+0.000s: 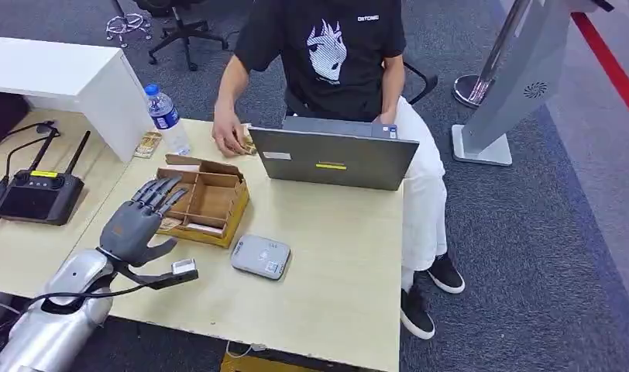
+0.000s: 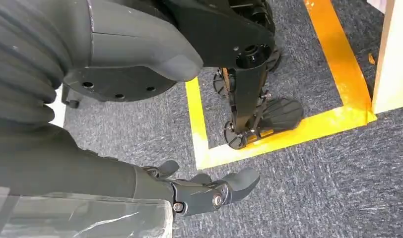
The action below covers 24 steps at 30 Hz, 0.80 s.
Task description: Pass the card to the sensor for recognition and then transmit it.
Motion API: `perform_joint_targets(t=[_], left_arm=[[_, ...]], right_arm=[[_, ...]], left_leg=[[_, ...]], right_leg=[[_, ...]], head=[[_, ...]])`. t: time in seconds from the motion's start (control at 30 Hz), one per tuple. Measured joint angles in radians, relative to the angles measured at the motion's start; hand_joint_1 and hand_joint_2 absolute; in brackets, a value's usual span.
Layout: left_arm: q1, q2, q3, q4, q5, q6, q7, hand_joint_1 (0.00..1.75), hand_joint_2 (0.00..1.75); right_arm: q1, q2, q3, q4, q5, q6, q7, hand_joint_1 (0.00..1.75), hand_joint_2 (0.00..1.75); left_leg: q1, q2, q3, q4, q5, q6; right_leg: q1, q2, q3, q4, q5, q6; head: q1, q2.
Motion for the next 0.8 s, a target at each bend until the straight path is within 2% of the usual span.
perform_joint_targets(t=[0.1,0.33,0.8], left_arm=[[0.017,0.012,0.001,0.001,0.015,0.048,0.011,0.00,1.75],[0.019,0.009,0.045,0.068,0.027,0.143,-0.010,0.00,1.75],[-0.029,-0.039,0.085,0.220,0.041,0.157,-0.042,0.00,1.75]], right_arm=[[0.001,0.000,-0.002,0.000,0.003,-0.005,0.004,0.00,1.75],[0.001,0.000,-0.005,0.000,0.021,-0.007,0.007,0.00,1.75],[0.000,0.000,-0.005,0.000,0.039,-0.007,0.008,0.00,1.75]], left_leg=[[0.000,0.000,0.000,0.000,0.000,0.000],[0.000,-0.001,0.000,0.000,0.000,0.000],[0.000,-0.001,0.000,0.000,0.000,0.000]], right_leg=[[0.000,0.000,0.000,0.000,0.000,0.000],[0.000,-0.001,0.000,0.000,0.000,0.000],[0.000,-0.001,0.000,0.000,0.000,0.000]], head=[[0.000,0.000],[0.000,0.000],[0.000,0.000]])
